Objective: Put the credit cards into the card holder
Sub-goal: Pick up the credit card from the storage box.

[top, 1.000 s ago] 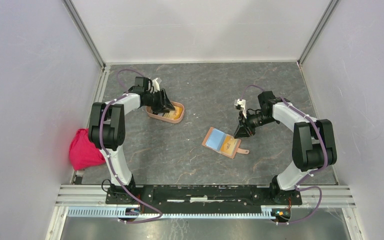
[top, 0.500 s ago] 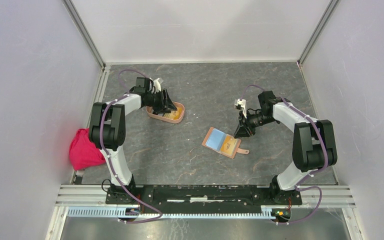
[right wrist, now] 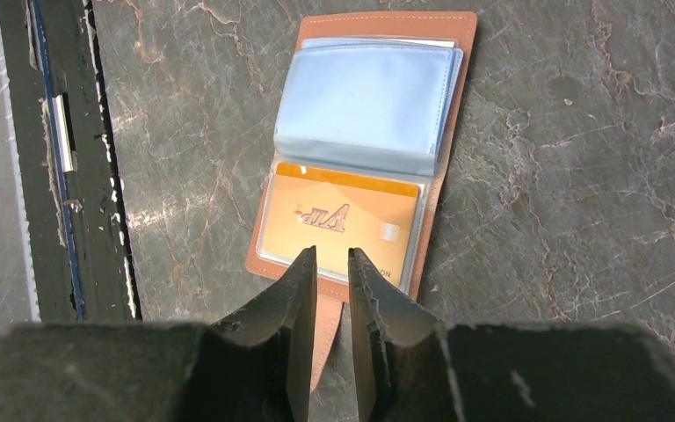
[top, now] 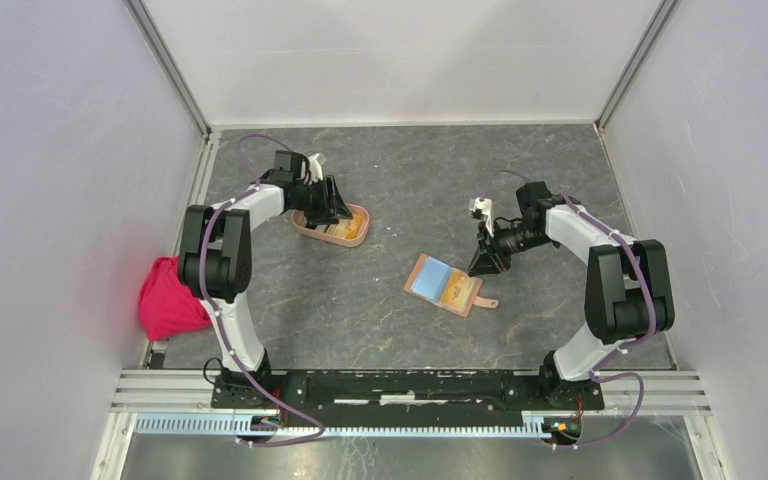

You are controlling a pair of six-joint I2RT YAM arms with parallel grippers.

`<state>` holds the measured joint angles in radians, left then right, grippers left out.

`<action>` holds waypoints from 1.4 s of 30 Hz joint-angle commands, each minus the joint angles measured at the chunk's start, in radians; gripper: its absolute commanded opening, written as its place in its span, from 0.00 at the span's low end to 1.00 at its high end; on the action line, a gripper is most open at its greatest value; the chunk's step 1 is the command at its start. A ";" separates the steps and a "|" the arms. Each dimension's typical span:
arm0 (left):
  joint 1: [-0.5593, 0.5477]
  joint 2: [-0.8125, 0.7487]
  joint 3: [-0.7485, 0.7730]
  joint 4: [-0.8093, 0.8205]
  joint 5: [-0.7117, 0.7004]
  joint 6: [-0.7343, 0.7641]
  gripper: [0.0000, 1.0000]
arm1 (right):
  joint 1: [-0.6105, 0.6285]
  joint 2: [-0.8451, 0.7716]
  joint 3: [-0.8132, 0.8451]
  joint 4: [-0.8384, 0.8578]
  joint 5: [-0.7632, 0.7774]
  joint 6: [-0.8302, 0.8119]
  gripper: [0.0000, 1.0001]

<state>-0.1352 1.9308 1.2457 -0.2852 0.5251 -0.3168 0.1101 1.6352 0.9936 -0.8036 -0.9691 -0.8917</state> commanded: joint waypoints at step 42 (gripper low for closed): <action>-0.003 0.006 0.011 -0.078 -0.075 0.090 0.54 | -0.004 -0.028 0.025 -0.016 -0.040 -0.033 0.25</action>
<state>-0.1379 1.9213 1.2446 -0.3244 0.5129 -0.2993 0.1093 1.6348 0.9936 -0.8082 -0.9730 -0.8982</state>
